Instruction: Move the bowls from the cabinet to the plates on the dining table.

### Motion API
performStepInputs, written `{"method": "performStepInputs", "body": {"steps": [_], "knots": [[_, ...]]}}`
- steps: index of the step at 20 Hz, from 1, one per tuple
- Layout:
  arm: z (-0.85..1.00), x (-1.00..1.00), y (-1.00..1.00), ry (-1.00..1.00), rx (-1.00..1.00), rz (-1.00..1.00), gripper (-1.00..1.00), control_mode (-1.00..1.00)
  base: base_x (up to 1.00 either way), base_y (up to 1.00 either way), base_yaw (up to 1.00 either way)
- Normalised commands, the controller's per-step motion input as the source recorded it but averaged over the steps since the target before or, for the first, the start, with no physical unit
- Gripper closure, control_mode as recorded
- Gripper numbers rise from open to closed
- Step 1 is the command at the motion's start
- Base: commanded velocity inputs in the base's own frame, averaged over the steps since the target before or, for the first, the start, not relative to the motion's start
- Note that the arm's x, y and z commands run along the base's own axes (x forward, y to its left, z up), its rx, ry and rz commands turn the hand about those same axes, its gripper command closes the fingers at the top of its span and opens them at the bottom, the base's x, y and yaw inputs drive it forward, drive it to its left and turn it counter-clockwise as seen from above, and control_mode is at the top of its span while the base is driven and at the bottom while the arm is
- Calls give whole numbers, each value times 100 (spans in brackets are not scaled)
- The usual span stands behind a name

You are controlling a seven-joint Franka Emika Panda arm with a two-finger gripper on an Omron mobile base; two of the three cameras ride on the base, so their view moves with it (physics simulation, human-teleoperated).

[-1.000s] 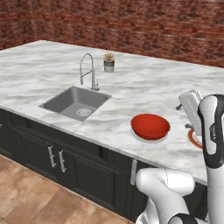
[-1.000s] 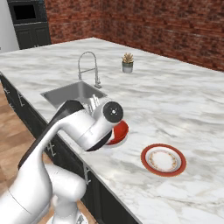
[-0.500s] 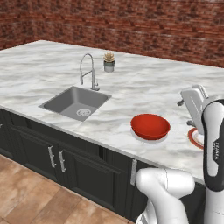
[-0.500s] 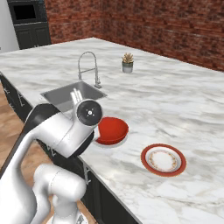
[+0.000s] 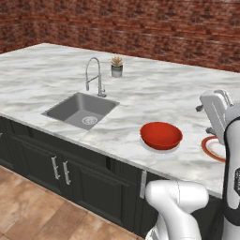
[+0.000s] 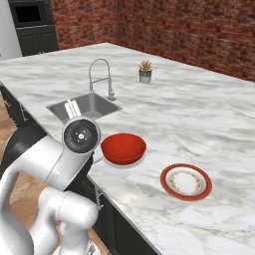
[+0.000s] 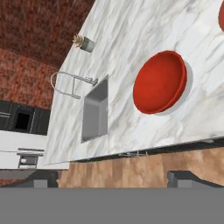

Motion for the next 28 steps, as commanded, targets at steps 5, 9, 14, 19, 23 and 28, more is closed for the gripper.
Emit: {"method": "performStepInputs", "body": {"steps": [5,9,14,19,23,28], "knots": [[30,-25,-15,0,0,0,-100,-100,0,0,0],[28,-25,-10,0,0,0,-100,-100,0,0,0],[17,-17,-3,0,0,0,-100,100,-11,-2,0],[0,0,0,0,0,0,-100,100,-33,2,0],[0,0,0,0,0,0,-100,100,-48,12,-2],[0,0,0,0,0,0,-100,100,-5,5,16]]}}
